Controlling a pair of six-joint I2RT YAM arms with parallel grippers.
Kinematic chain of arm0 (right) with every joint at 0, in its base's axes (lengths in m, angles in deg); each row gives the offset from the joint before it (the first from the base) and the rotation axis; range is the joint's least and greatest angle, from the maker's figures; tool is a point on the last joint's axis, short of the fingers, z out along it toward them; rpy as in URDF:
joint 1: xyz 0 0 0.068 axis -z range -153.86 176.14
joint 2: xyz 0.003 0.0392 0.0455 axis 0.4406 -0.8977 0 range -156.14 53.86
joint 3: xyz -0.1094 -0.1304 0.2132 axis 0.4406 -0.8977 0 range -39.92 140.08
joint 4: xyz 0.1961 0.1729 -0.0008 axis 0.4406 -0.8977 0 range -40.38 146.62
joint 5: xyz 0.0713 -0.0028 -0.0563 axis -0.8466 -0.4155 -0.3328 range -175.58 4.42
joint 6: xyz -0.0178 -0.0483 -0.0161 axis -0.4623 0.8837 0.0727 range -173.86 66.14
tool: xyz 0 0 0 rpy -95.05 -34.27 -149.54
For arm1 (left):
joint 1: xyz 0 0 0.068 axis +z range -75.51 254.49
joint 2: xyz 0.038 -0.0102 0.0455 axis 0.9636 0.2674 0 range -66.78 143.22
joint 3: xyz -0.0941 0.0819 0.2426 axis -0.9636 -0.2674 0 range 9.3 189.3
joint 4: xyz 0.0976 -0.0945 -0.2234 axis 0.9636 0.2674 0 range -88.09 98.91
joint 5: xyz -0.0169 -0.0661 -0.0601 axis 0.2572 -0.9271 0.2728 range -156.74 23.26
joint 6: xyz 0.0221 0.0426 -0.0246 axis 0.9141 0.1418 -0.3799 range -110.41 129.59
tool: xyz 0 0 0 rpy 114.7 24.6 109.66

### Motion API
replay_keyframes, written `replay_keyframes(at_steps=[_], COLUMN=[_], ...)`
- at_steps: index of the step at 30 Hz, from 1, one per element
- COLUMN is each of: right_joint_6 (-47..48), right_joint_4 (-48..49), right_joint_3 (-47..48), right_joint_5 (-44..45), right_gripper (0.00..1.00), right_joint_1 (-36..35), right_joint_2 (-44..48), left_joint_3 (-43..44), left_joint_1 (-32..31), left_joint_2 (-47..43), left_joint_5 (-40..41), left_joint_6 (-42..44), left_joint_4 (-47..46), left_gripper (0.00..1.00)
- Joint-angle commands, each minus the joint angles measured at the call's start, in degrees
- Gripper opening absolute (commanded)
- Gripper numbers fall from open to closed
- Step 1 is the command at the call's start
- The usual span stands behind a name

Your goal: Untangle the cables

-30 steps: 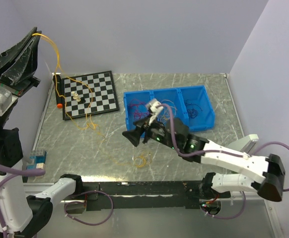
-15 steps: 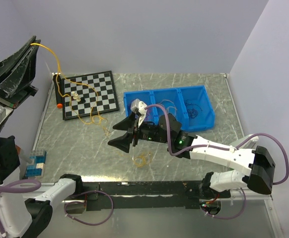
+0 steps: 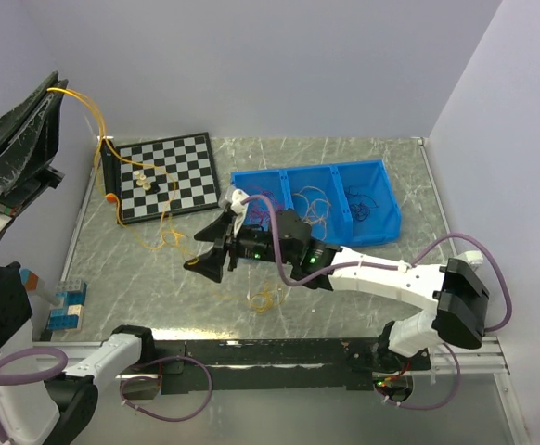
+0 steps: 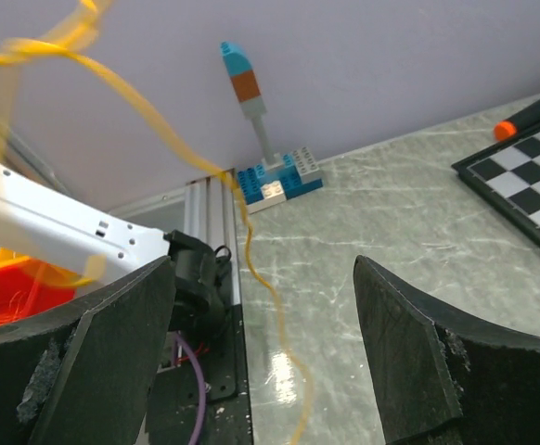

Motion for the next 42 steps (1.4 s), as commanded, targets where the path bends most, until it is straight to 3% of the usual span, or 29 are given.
replay_keyframes(at_steps=[1, 7, 9, 12, 16, 17, 34, 42], right_joint_6=[1.5, 1.0, 0.6, 0.2, -1.2, -1.6, -8.7, -8.9], right_joint_4=[3.7, 4.5, 4.3, 1.7, 1.0, 1.2, 3.0, 1.0], right_joint_3=[2.5, 3.1, 3.3, 4.1, 0.3, -0.8, -17.8, -19.6], right_joint_5=[-0.4, 3.1, 4.2, 5.6, 9.8, 10.1, 18.1, 19.4], right_gripper=[0.84, 0.82, 0.75, 0.51, 0.03, 0.0, 0.0, 0.0], right_joint_1=[-2.7, -5.0, -5.1, -4.9, -4.7, -4.5, -3.8, -3.5], right_joint_2=[-1.5, -4.0, -4.2, -4.1, -2.6, -2.1, 2.3, 5.6], left_joint_3=[1.0, 0.9, 1.1, 1.2, 1.9, 2.1, 4.7, 3.5], left_joint_1=[0.2, 0.2, 0.2, 0.2, 0.2, 0.2, 0.2, 0.5], left_joint_2=[-0.1, -0.3, -0.4, -0.7, -0.9, -0.9, -0.6, -0.7], left_joint_5=[-0.8, -0.8, -0.9, -0.7, -0.2, -0.2, 3.7, 3.0], left_joint_6=[-1.0, -0.9, -1.0, -0.5, 0.5, 0.9, 5.3, 5.1], left_joint_4=[-0.7, -0.7, -0.7, -0.7, -0.8, -0.9, -4.2, -4.1], left_gripper=[0.01, 0.01, 0.01, 0.01, 0.01, 0.01, 0.01, 0.01])
